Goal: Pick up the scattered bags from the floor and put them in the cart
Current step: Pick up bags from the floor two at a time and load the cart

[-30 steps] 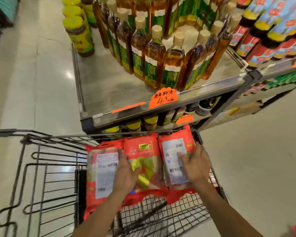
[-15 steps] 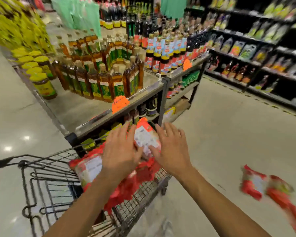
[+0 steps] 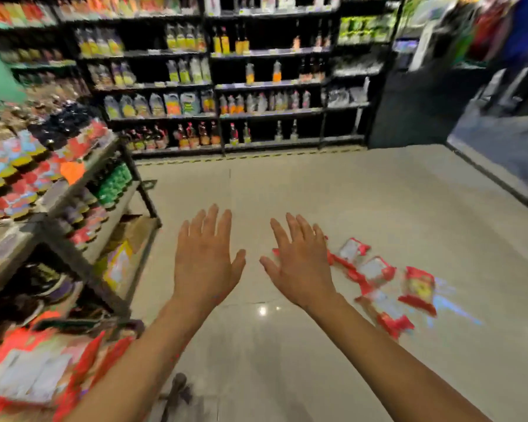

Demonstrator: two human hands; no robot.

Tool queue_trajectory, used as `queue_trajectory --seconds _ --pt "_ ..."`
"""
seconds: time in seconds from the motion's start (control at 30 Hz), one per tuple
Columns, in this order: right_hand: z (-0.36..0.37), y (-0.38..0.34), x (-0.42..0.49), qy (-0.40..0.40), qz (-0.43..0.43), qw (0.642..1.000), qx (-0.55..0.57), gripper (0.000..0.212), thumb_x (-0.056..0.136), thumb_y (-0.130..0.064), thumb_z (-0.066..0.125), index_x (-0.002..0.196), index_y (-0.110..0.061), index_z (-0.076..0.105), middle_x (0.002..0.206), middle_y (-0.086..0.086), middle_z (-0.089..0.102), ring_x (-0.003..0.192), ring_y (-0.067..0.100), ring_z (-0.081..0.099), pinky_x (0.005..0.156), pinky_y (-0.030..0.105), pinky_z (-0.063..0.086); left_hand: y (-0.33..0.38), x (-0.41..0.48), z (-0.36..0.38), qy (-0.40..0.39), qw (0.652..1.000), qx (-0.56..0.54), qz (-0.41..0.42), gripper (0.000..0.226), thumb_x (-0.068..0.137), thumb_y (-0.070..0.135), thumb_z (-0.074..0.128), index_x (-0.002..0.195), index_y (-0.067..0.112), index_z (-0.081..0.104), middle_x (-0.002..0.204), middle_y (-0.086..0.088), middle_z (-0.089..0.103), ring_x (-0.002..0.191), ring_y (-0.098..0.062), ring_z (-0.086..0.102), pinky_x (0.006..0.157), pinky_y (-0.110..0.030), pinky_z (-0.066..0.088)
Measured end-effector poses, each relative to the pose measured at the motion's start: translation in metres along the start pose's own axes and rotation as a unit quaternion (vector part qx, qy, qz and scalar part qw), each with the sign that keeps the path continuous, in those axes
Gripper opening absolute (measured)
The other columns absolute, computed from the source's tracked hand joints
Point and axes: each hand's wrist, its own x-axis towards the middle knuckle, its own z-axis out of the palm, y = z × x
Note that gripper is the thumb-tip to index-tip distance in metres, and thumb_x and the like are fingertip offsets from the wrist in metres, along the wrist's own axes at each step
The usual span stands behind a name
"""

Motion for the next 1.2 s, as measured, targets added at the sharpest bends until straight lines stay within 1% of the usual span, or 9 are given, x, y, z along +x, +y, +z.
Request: queue_trajectory --seconds 0.1,0.27,0.33,0.43,0.6,0.83,0.93,1.07,1.2 --pt "-0.004 0.099 0.012 0.019 0.063 0.998 -0.022 0.075 0.091 -0.059 0.046 0.153 -0.017 0.037 0.156 0.018 0.04 0.146 0.037 0.034 0.117 0.058 0.027 0.085 0.057 0.028 -0.001 0.999 -0.004 0.049 0.077 0.089 0.052 0.063 0.152 0.011 0.044 0.158 -0.018 0.044 0.141 -0.041 0.045 0.117 -0.057 0.033" --pt "-0.01 0.208 0.034 0.009 0.124 0.991 -0.052 0.075 0.089 -0.056 0.041 0.152 -0.015 0.04 0.154 0.02 0.043 0.144 0.038 0.037 0.117 0.058 0.028 0.174 0.125 0.065 -0.021 0.995 -0.021 0.092 0.079 0.091 0.053 0.06 0.155 0.013 0.04 0.162 -0.016 0.039 0.146 -0.039 0.04 0.12 -0.057 0.029" --pt "-0.005 0.235 0.049 0.005 0.136 0.989 -0.059 0.075 0.088 -0.057 0.04 0.15 -0.015 0.042 0.153 0.02 0.045 0.143 0.038 0.04 0.116 0.058 0.03 0.189 0.152 0.08 -0.026 0.994 -0.027 0.101 0.078 0.09 0.052 0.061 0.154 0.012 0.042 0.16 -0.017 0.042 0.144 -0.041 0.043 0.118 -0.059 0.032" --pt "0.016 0.265 0.079 0.004 0.143 0.988 -0.063 0.072 0.089 -0.055 0.049 0.148 -0.014 0.046 0.15 0.019 0.048 0.14 0.038 0.043 0.114 0.057 0.032 0.197 0.189 0.108 -0.034 0.994 -0.028 0.103 0.077 0.09 0.052 0.061 0.153 0.011 0.043 0.159 -0.018 0.044 0.143 -0.041 0.044 0.118 -0.059 0.032" --pt "0.073 0.296 0.155 -0.024 0.145 0.987 -0.064 0.072 0.09 -0.057 0.04 0.148 -0.015 0.047 0.15 0.019 0.049 0.14 0.038 0.044 0.114 0.058 0.033 0.183 0.26 0.178 -0.064 0.993 -0.03 0.091 0.078 0.092 0.053 0.059 0.155 0.013 0.04 0.161 -0.016 0.041 0.146 -0.04 0.04 0.119 -0.057 0.028" --pt "0.184 0.354 0.299 -0.103 0.132 0.982 -0.086 0.074 0.093 -0.059 0.038 0.152 -0.015 0.04 0.155 0.019 0.043 0.144 0.037 0.037 0.116 0.058 0.028 0.154 0.396 0.328 -0.124 0.987 -0.067 0.075 0.078 0.086 0.047 0.069 0.15 0.006 0.047 0.155 -0.023 0.047 0.14 -0.045 0.047 0.115 -0.062 0.035" --pt "0.247 0.387 0.355 -0.136 0.124 0.979 -0.092 0.075 0.091 -0.059 0.041 0.152 -0.014 0.041 0.153 0.02 0.044 0.142 0.038 0.039 0.115 0.058 0.029 0.146 0.444 0.402 -0.151 0.983 -0.072 0.076 0.079 0.085 0.047 0.07 0.148 0.005 0.049 0.154 -0.023 0.048 0.139 -0.046 0.047 0.114 -0.063 0.035" --pt "0.355 0.439 0.401 -0.201 0.142 0.966 -0.083 0.076 0.09 -0.058 0.038 0.152 -0.014 0.038 0.152 0.019 0.045 0.141 0.037 0.039 0.115 0.055 0.028 0.145 0.48 0.518 -0.191 0.978 -0.059 0.059 0.076 0.086 0.045 0.069 0.148 0.006 0.049 0.155 -0.022 0.048 0.139 -0.044 0.048 0.115 -0.061 0.035" --pt "0.495 0.496 0.416 -0.261 0.171 0.947 -0.076 0.081 0.087 -0.059 0.026 0.155 -0.015 0.032 0.154 0.018 0.042 0.142 0.036 0.038 0.115 0.053 0.028 0.146 0.482 0.664 -0.243 0.967 -0.064 0.037 0.076 0.089 0.045 0.065 0.151 0.008 0.045 0.158 -0.02 0.044 0.142 -0.043 0.045 0.116 -0.058 0.033"
